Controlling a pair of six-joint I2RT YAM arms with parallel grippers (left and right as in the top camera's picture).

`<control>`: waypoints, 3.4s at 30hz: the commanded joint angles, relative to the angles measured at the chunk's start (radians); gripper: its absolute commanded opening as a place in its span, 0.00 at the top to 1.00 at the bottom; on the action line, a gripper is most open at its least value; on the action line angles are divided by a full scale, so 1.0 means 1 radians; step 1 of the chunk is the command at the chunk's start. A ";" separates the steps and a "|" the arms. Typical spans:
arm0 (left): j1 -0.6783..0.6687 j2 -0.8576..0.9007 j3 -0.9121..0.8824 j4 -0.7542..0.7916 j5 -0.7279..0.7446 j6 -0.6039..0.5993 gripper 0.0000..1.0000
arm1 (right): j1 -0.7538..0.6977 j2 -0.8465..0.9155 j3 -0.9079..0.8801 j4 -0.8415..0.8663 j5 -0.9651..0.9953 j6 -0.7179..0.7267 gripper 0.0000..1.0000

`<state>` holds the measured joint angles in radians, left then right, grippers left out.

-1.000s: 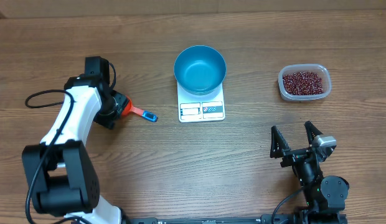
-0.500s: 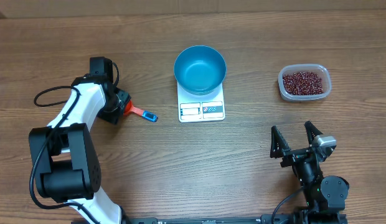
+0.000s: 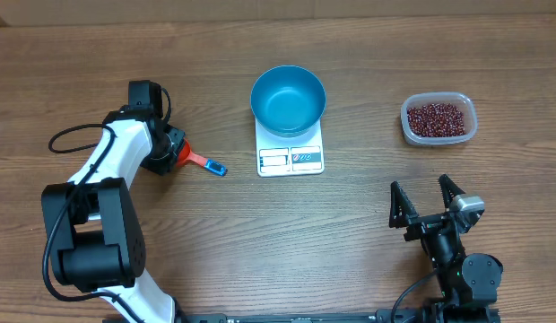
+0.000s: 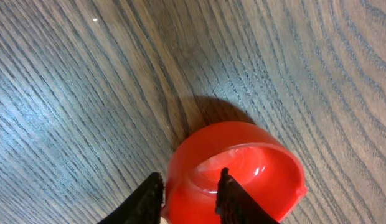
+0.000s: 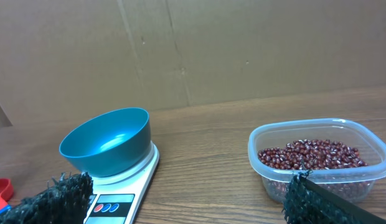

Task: Scoop item into bowl and weigh 150g on scale
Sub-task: 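Close the left gripper on the scoop rim and lift it, then carry the scoop toward center and bring the right gripper to its handle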

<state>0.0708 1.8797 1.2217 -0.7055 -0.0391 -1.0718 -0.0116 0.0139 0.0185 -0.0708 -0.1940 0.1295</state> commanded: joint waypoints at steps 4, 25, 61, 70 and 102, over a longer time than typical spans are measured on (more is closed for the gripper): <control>-0.006 0.011 -0.008 0.000 -0.024 -0.006 0.72 | 0.006 -0.011 -0.010 0.005 0.010 -0.003 0.00; -0.014 0.067 -0.009 0.004 -0.020 -0.006 0.83 | 0.006 -0.011 -0.010 0.005 0.010 -0.003 0.00; 0.053 -0.306 0.036 -0.080 0.234 0.111 0.96 | 0.006 -0.011 -0.010 0.018 -0.298 0.689 0.00; 0.052 -0.568 0.036 -0.197 0.154 0.111 0.96 | 0.006 -0.011 -0.010 0.018 -0.514 0.842 0.00; -0.505 -0.720 -0.090 -0.346 -0.126 -0.713 0.96 | 0.006 0.720 0.408 -0.169 -0.901 0.527 0.00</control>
<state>-0.4065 1.1687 1.1557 -1.0657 -0.1265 -1.5818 -0.0113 0.6876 0.4042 -0.2470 -1.0363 0.6647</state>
